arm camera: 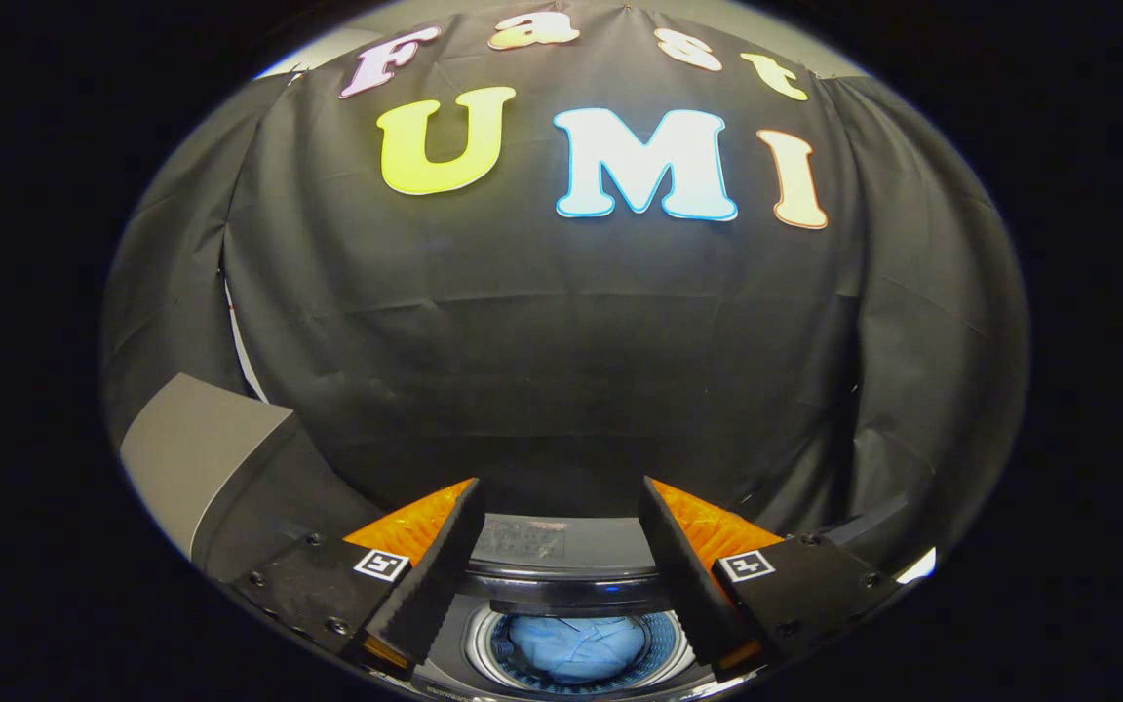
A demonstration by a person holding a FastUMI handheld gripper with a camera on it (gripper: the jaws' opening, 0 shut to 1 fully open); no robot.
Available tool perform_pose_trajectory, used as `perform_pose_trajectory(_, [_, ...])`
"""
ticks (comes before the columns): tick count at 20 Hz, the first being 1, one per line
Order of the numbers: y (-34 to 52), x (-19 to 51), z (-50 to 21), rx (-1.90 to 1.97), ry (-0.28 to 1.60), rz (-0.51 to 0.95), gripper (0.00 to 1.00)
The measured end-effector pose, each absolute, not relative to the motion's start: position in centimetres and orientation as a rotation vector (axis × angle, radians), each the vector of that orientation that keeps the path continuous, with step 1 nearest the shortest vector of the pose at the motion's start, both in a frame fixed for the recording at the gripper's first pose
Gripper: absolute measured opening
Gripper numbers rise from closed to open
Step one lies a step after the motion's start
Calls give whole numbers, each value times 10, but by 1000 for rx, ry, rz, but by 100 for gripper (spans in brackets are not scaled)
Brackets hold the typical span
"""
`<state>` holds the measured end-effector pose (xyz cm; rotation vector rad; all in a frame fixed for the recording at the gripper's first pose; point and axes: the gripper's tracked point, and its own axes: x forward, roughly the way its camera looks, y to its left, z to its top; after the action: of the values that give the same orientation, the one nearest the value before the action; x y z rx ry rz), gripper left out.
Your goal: Put the clothes into the washing machine and then close the washing machine lid.
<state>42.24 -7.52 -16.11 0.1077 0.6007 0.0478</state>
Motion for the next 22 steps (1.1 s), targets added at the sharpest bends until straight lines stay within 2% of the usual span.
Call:
perform_pose_trajectory(15, [-72,377,-170,114,461,34,99])
perform_pose_trajectory(20, [-68,350,-185,118,464,41,99])
perform_pose_trajectory(22, [-72,330,-209,84,538,23,99])
